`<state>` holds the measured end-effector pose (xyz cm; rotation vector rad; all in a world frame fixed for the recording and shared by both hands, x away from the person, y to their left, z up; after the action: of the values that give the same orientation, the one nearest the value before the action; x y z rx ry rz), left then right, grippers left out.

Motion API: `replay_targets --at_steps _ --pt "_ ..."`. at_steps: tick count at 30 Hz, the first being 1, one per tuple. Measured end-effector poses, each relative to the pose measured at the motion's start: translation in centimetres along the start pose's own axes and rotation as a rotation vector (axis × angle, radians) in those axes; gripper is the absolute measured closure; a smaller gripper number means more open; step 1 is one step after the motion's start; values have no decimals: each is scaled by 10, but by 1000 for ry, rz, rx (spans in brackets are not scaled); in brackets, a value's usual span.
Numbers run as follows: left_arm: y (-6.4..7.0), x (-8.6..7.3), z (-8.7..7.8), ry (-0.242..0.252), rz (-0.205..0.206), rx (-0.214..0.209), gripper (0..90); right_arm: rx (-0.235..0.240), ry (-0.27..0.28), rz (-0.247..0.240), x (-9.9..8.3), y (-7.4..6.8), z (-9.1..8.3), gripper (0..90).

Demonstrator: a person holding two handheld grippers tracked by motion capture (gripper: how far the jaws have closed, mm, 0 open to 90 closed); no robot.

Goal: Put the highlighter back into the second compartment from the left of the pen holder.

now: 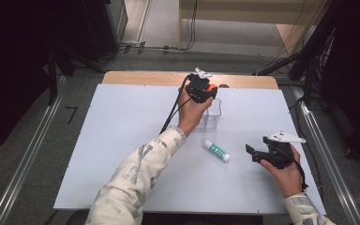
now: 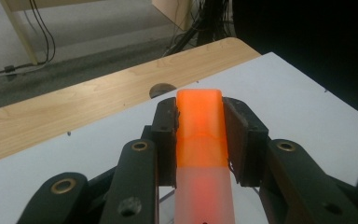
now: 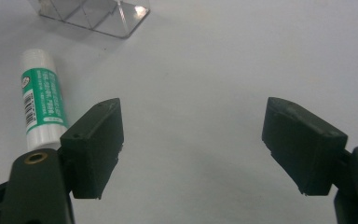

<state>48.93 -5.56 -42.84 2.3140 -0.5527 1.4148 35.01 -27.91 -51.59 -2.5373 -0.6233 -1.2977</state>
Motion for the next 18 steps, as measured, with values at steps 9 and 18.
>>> replay_targets --at_steps 9,18 --pt "2 6 7 7 -5 -14 675 3 -2 4 0 -1 0 196" --pt "1 8 12 7 0 -12 674 5 -1 4 -1 0 0 196"
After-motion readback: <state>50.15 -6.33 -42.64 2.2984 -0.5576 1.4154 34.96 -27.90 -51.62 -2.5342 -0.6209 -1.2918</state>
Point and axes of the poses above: each handheld gripper's, and its own axes: z roughly forward along the jaws, x roughly out of its top, y roughly to its right, the point moved 6 cm from there along z, roughly forward along the jaws, and after that the axes turned 3 degrees about y, right-handed, at the moved point
